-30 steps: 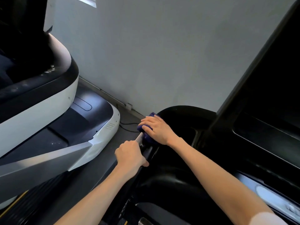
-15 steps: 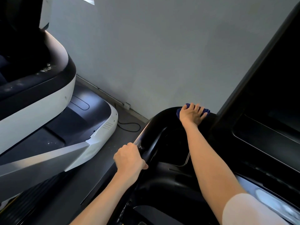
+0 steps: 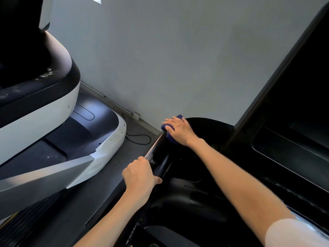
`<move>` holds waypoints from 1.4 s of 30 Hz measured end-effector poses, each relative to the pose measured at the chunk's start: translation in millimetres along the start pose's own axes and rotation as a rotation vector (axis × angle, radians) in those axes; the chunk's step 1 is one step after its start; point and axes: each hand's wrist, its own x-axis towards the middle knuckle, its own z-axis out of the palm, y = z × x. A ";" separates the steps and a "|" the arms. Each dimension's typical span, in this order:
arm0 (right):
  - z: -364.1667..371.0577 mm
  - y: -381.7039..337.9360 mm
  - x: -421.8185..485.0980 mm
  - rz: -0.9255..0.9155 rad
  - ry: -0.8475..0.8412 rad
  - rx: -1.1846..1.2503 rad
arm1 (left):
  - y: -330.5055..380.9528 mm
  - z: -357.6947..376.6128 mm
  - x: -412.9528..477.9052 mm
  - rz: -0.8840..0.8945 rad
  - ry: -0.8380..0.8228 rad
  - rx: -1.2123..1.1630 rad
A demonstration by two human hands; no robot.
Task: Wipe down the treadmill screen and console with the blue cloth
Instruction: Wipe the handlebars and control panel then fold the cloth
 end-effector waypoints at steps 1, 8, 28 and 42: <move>-3.1 7.9 -1.6 -0.054 -0.037 -0.015 | -0.6 -0.6 0.2 0.002 -0.001 -0.001; -26.0 97.7 -18.5 0.690 0.161 0.015 | 1.1 -0.1 2.3 -0.023 -0.037 -0.043; 20.9 -121.6 -101.4 -0.302 0.010 0.141 | -103.1 -1.2 -18.5 -0.021 0.015 -0.460; 35.0 -172.3 -135.5 -0.214 0.007 0.146 | -148.4 40.1 -69.1 -0.178 -0.111 -0.537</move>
